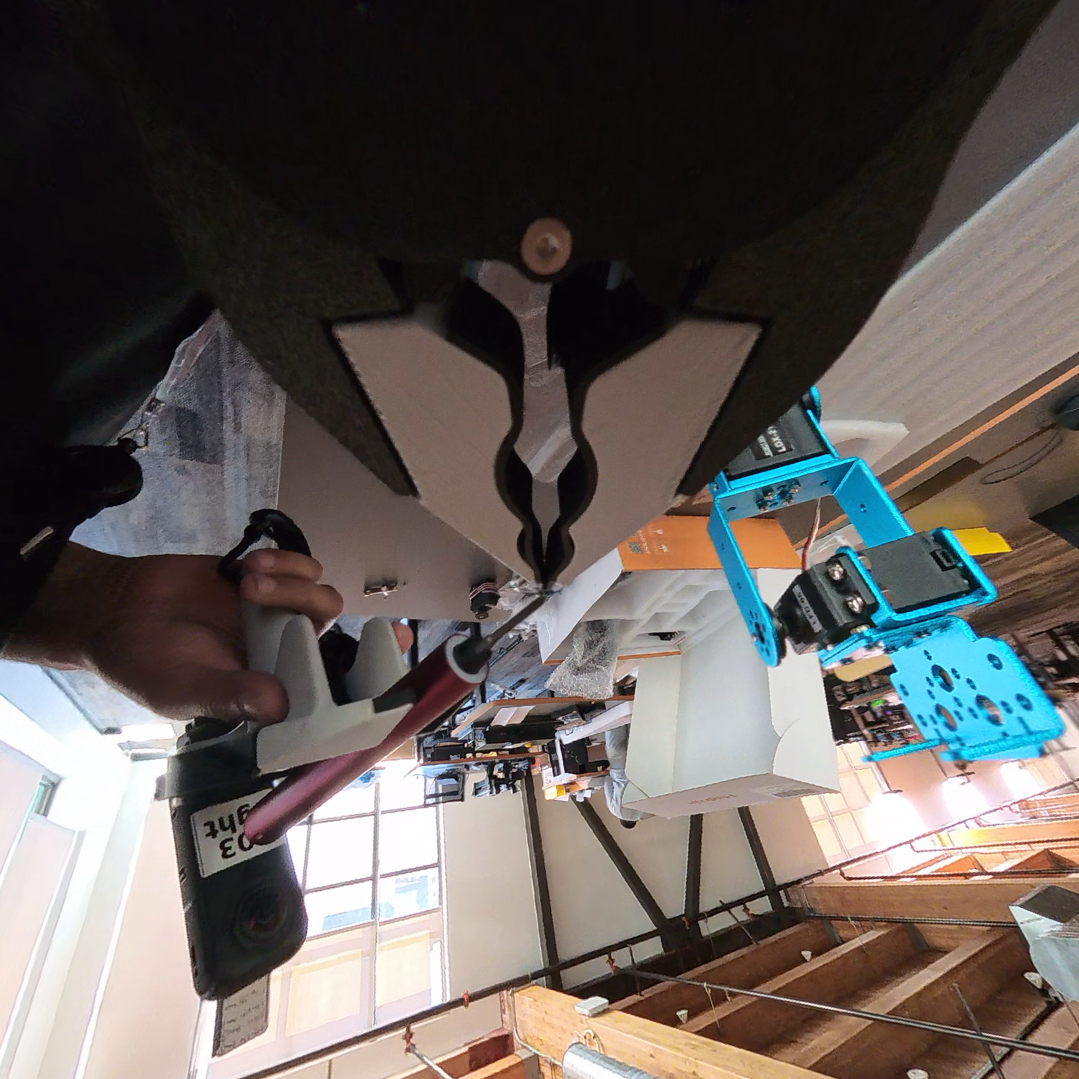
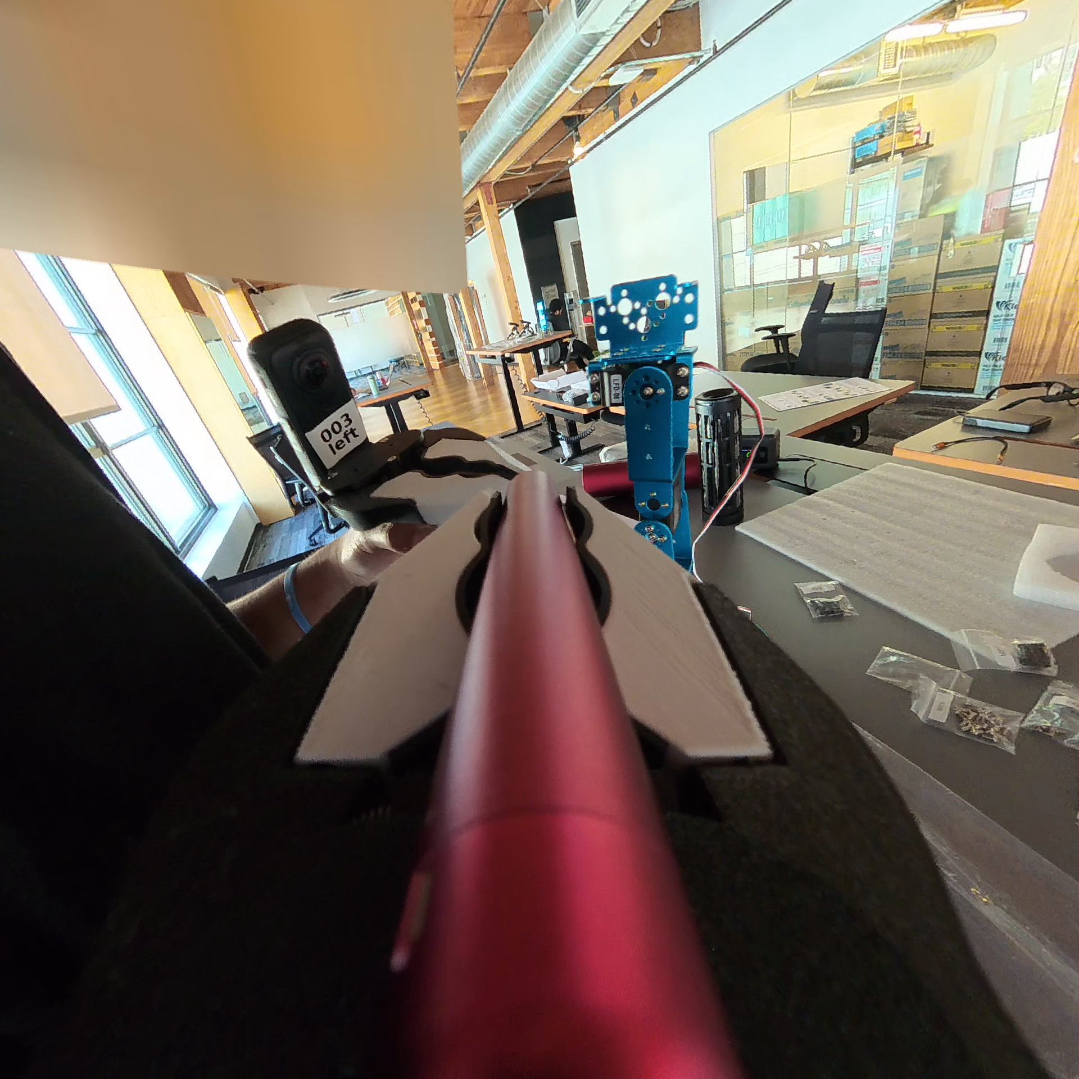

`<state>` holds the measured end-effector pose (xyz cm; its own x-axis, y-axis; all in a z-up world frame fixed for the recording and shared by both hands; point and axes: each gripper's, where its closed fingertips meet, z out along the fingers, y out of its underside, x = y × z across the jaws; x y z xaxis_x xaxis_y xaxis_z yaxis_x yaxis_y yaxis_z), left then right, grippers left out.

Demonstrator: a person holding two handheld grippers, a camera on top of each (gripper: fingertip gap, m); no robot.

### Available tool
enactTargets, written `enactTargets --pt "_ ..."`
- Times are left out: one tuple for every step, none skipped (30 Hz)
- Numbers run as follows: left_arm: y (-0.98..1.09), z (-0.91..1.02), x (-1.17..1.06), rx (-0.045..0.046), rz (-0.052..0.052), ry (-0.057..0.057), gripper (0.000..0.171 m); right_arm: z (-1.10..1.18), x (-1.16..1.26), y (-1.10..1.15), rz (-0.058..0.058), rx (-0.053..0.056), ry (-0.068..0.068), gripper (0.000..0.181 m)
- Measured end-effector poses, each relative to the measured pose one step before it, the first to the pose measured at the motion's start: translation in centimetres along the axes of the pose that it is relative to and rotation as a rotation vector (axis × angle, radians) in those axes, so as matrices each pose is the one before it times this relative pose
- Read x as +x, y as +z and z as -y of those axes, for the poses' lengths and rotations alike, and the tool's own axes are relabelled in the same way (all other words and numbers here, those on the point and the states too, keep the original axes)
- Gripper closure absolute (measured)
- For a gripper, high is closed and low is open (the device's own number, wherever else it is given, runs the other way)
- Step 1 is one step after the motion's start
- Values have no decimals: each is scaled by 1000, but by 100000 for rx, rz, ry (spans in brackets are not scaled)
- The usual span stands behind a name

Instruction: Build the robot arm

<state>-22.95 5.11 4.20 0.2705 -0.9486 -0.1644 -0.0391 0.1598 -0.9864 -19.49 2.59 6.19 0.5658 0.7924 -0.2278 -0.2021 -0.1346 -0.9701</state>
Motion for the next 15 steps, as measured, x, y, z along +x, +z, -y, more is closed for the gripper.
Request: enactTargets --pt "21 -49 -28 -596 525 1326 171 -80 -42 24 125 -550 -139 159" --pt "6 -20 35 -548 -107 954 171 -143 -81 55 297 -864 -260 159" --pt "-9 7 2 -513 -68 610 171 -144 -14 46 -268 -676 -659 159" --pt "-1 -66 -54 -649 142 754 171 -26 12 -11 -368 79 -612 159" --pt "-33 31 -60 132 98 143 171 58 24 -46 -414 586 -146 159" --pt "-34 53 -51 346 -185 -680 171 98 70 -63 -412 685 117 159" --pt "-37 16 -45 184 -377 -758 171 52 27 -50 317 236 559 159" --pt "-30 -48 -44 -257 -129 -39 171 70 60 -65 164 161 800 159" --pt "-22 -49 -72 -328 432 637 171 174 173 -110 -924 852 -16 159" --pt "-14 -2 6 -100 136 484 171 169 125 -115 -643 794 -393 159" --pt "-1 32 70 -25 -354 65 171 61 -17 -35 428 -44 149 159" --pt "24 24 84 -39 -308 53 171 -32 -66 12 716 -535 505 159" --pt "36 38 27 126 76 131 171 -14 -106 22 742 -170 170 159" --pt "55 1 33 -78 -209 9 171 0 -75 48 319 180 -247 159" --pt "65 53 23 401 -228 -160 171 -113 23 70 -340 -512 -323 159"
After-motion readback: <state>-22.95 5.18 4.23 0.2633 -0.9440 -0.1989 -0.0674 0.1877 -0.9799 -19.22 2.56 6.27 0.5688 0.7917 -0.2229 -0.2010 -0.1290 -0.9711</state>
